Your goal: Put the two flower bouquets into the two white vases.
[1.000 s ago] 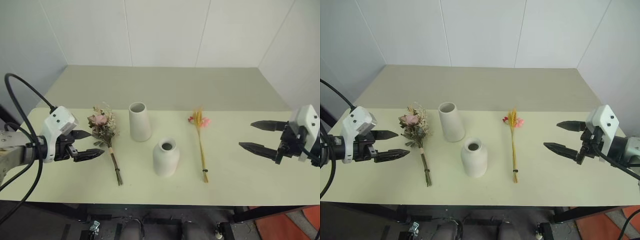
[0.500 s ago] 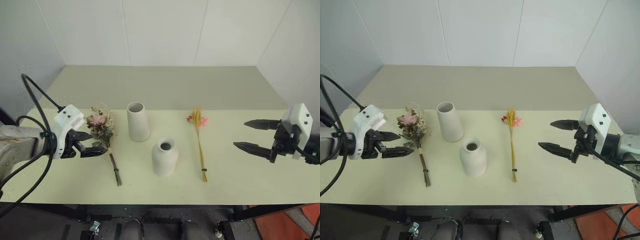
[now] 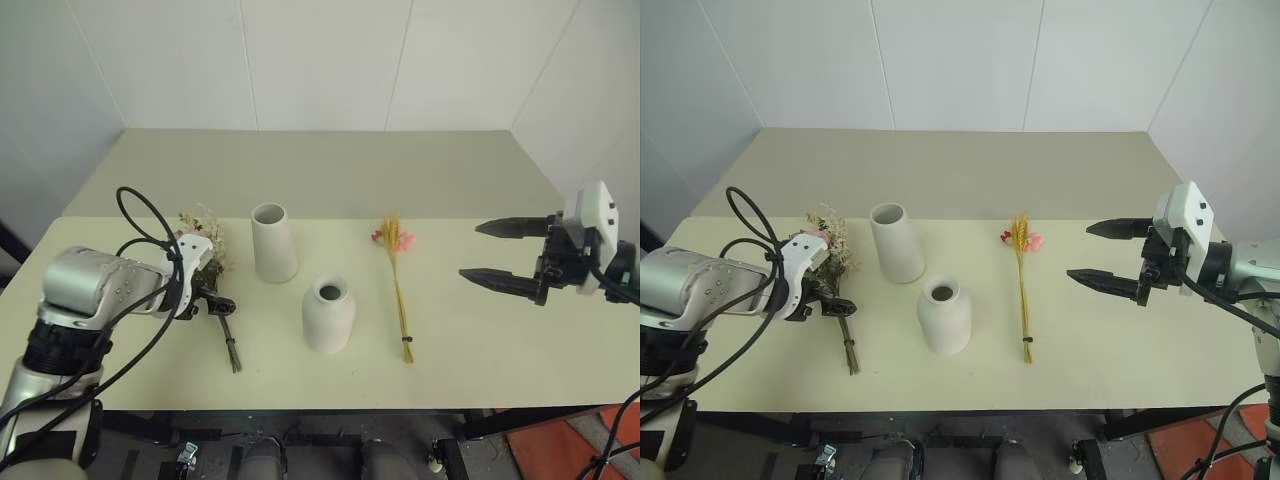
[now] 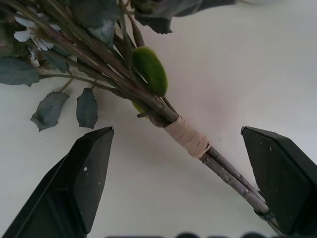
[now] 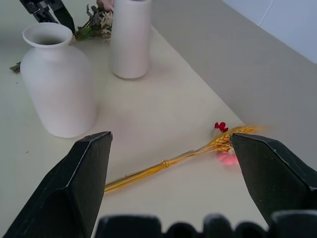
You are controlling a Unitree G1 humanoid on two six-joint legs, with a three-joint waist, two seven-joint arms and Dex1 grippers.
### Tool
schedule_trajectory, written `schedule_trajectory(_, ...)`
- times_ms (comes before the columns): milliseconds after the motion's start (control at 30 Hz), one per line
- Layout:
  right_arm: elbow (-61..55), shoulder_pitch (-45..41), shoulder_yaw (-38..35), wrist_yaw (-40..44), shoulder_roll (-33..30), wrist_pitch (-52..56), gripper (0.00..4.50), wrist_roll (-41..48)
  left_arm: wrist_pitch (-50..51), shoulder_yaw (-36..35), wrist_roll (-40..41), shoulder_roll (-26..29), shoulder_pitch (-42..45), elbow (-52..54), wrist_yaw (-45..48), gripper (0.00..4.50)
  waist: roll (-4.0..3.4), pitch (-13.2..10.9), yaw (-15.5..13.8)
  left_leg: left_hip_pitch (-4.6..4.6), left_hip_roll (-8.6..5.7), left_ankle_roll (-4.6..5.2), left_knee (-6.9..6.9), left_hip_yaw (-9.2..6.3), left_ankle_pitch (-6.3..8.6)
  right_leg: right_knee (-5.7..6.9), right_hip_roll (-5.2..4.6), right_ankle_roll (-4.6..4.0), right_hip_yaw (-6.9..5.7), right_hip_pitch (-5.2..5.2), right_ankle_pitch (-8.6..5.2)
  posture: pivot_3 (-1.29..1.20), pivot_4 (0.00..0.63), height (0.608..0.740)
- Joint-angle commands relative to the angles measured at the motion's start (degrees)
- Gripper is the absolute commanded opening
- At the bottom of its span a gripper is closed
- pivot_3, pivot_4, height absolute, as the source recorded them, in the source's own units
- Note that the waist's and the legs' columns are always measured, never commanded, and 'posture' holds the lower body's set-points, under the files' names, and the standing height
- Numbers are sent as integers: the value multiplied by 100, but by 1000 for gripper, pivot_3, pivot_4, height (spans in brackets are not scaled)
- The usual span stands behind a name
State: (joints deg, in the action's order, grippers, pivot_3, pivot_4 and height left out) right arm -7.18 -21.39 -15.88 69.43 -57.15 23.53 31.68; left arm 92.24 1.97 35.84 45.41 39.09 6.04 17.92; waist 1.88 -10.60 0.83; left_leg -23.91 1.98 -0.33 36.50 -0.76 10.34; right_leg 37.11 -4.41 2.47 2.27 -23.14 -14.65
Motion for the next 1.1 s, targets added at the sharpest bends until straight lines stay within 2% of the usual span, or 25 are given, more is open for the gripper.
schedule_trajectory(33,-8,-108,-29,43,-28,-174,4500,-14,26,-45,-43,-180,113,-150,-466,4104,1,-1,0,-1,0,0,1,0,0,0,0,1,0,0,1,0,150,740)
schedule_trajectory(67,-12,-120,-19,39,-23,-176,4500,-9,26,-36,-12,-274,82,-209,-535,3939,1,0,0,0,0,0,2,0,0,0,0,-1,1,1,3,0,150,740)
schedule_trajectory(200,23,-163,-8,58,-44,-186,4500,22,26,85,-150,-665,23,-376,-813,2722,-14,8,-17,10,-4,0,2,1,0,1,-2,-9,5,9,8,0,150,740)
schedule_trajectory(300,71,-173,1,84,-45,-212,4500,15,26,-139,-226,-896,129,-553,-935,1829,-26,15,-61,25,-8,0,3,1,0,0,-4,-6,3,28,8,0,150,740)
schedule_trajectory(467,62,-153,8,87,-26,-203,4500,37,26,-425,-386,-721,181,-594,-1119,346,-25,15,-44,53,-7,-1,3,1,1,-6,-4,10,3,57,-2,0,150,740)
schedule_trajectory(500,60,-147,6,89,-27,-203,4500,39,26,-481,-414,-688,182,-601,-1147,176,-25,15,-32,53,-7,-1,3,1,1,-6,-4,9,3,56,-1,0,150,740)
schedule_trajectory(667,97,-116,5,137,-44,-203,4500,33,19,-1080,-783,-230,153,-473,-1217,132,-7,4,62,47,-5,-2,1,1,1,-3,-1,6,7,44,1,0,150,740)
schedule_trajectory(733,46,-74,-8,113,-27,-177,4500,49,-536,-1553,-944,-185,-7,-139,-1237,132,-5,3,80,41,-5,-2,-1,1,1,-3,-1,1,9,36,4,0,150,740)
schedule_trajectory(867,-33,-61,25,35,23,-128,4500,71,-2135,-2292,-915,-581,-87,417,-1034,132,-1,1,5,12,-4,-6,1,3,-1,-2,-4,-30,9,10,27,0,150,740)
schedule_trajectory(967,-10,-144,135,-42,110,-148,4500,23,-3109,-2389,-652,-877,149,512,-486,132,3,0,-87,4,-5,-17,2,4,-7,-6,-6,-29,4,10,32,0,150,740)
schedule_trajectory(1100,0,-270,269,-150,276,-120,4500,-1,-4034,-2388,-213,-1171,754,-22,506,132,3,0,-115,-3,-7,-19,7,7,-8,-11,-7,-24,5,9,35,0,150,740)
